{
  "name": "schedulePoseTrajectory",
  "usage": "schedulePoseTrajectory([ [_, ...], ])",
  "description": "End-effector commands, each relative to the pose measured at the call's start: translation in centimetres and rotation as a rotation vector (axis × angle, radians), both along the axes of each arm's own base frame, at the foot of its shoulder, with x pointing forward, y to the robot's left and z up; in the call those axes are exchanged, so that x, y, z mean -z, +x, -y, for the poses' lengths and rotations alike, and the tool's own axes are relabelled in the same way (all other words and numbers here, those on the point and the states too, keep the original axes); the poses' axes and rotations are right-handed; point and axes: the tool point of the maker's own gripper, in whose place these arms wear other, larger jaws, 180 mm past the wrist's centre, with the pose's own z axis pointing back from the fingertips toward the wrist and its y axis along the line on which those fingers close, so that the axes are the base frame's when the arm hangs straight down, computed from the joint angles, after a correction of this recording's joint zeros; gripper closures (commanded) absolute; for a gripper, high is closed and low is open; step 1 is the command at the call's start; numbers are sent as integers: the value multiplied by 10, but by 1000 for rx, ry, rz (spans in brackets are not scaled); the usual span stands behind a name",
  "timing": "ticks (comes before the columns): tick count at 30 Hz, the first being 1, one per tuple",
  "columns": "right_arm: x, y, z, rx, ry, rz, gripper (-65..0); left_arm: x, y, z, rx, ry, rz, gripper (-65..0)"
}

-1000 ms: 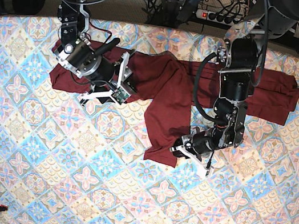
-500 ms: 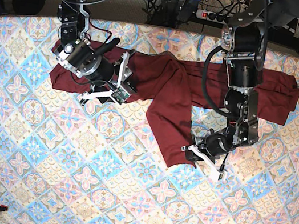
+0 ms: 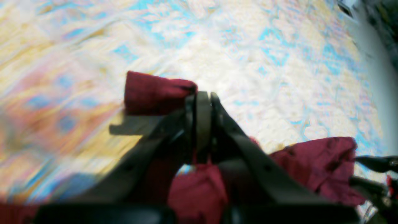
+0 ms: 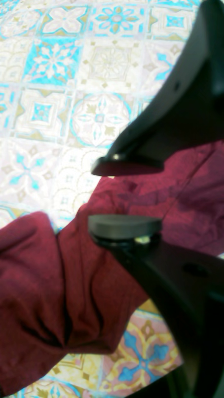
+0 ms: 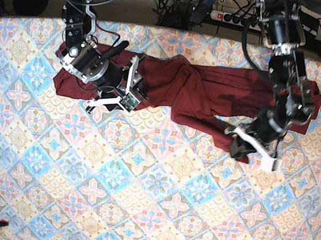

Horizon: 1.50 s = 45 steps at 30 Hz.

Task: Layout the t-shirt on the table in an organized manner, then fold the t-shirt properly
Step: 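Fold the sleeve with the left gripper back onto the shirt body, then grasp the shirt end with the left gripper and straighten it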

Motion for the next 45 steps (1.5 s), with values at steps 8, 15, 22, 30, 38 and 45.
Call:
schedulePoseTrajectory([
  [8, -14, 6, -5, -8, 36, 43, -200, -26, -50, -64, -112, 46, 38, 0],
  [15, -9, 0, -5, -9, 37, 23, -200, -21, -88, -110, -212, 56, -7, 0],
  [22, -1, -10, -5, -9, 37, -5, -200, -1, -112, -133, -269, 72, -88, 0],
  [30, -1, -10, -5, -9, 37, -6, -200, 21, -121, -144, -267, 53, -184, -61],
  [38, -1, -10, -5, -9, 37, -6, -200, -14, -114, -147, -213, 167, -117, -213],
  [45, -1, -10, -5, -9, 37, -6, -200, -30, -121, -182, -296, 217, -96, -225],
])
